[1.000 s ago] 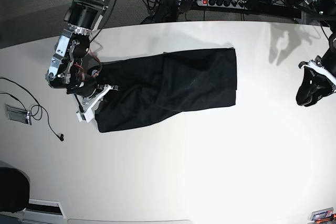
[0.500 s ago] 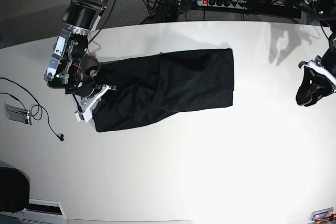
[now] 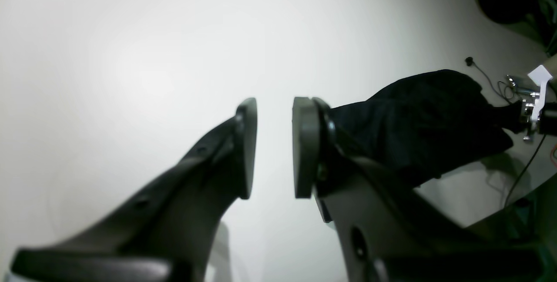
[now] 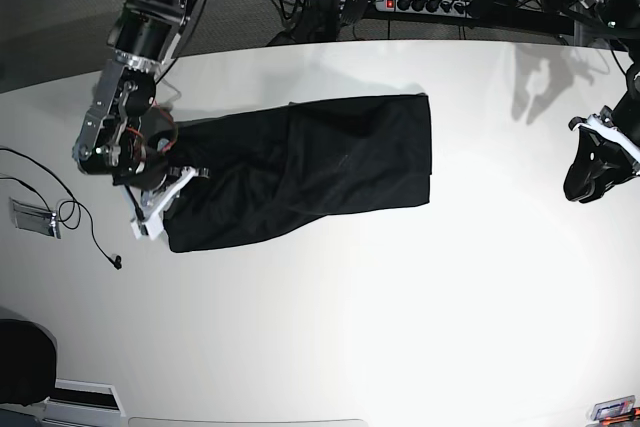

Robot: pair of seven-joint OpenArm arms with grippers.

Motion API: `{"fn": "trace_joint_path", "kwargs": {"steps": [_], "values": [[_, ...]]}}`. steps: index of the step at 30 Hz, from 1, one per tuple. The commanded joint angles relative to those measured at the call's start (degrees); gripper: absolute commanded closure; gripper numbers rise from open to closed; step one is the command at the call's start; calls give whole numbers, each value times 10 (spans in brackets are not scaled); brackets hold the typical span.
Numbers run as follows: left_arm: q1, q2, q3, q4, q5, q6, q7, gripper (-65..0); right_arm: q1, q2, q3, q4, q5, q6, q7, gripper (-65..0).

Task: Fold the T-shirt properly
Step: 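Drag the folded shirt with the right gripper toward the right arm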

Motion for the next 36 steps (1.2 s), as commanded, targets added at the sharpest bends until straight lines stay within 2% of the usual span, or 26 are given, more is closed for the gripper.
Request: {"fn": "trace_joint_path", "kwargs": {"steps": [1, 9, 14, 18, 29, 33, 36], "values": [[-4, -11, -2, 6, -8, -1, -15, -144, 15, 7, 2, 11, 10, 0, 16, 0], [-4, -11, -2, 6, -8, -1, -15, -144, 30, 7, 2, 12, 9, -1, 14, 0], [-5, -11, -4, 6, -8, -1, -15, -144, 28, 7, -2, 74, 9, -60, 14, 0], [-5, -11, -2, 6, -8, -1, -15, -144, 30, 7, -2, 121, 10, -61, -15, 0], [-5, -11, -2, 6, -8, -1, -15, -144, 30, 7, -2, 123, 8, -61, -15, 0], [-5, -11, -2, 6, -8, -1, -15, -144, 27, 7, -13, 142, -35, -61, -15, 0], [-5, -11, -2, 6, -8, -1, -15, -144, 27, 5, -70, 182, -74, -61, -15, 0]]}}
